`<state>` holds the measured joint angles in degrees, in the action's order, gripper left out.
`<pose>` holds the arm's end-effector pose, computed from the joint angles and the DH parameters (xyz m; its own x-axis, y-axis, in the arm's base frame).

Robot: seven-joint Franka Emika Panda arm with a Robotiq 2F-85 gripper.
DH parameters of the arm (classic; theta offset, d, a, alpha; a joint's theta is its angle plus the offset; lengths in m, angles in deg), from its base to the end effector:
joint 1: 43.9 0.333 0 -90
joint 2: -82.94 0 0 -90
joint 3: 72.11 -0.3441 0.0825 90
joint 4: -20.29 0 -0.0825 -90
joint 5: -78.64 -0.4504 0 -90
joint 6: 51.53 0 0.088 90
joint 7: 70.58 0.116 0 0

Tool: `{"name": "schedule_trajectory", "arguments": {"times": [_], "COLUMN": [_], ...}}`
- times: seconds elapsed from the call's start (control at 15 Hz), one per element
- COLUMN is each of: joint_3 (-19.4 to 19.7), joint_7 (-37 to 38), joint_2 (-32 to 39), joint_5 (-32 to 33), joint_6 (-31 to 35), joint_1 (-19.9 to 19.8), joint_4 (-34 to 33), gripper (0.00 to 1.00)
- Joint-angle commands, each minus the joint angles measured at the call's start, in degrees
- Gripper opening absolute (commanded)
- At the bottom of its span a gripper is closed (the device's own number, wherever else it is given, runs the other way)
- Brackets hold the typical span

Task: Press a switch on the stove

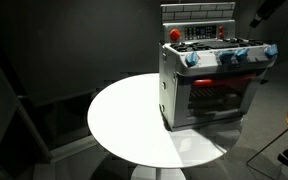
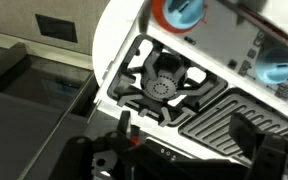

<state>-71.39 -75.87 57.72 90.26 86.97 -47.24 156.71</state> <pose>0.5078 -0.0387 0.5310 0.8871 0.1769 0.4264 0.0866 -0.9710 0.2228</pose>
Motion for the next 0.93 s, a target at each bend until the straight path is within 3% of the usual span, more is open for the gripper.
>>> {"name": "schedule_trajectory", "arguments": {"times": [0.0, 0.47, 0.87], "joint_3": [-2.1, -4.1, -3.3], "joint_7": [6.2, 16.0, 21.7], "joint_2": [4.6, 10.9, 15.4], "joint_5": [6.1, 17.5, 23.5], "joint_6": [4.0, 8.6, 8.0], "joint_1": [-3.7, -7.7, -7.5], "joint_4": [-3.3, -8.1, -12.6], "gripper": [1.00, 1.00, 1.00]}}
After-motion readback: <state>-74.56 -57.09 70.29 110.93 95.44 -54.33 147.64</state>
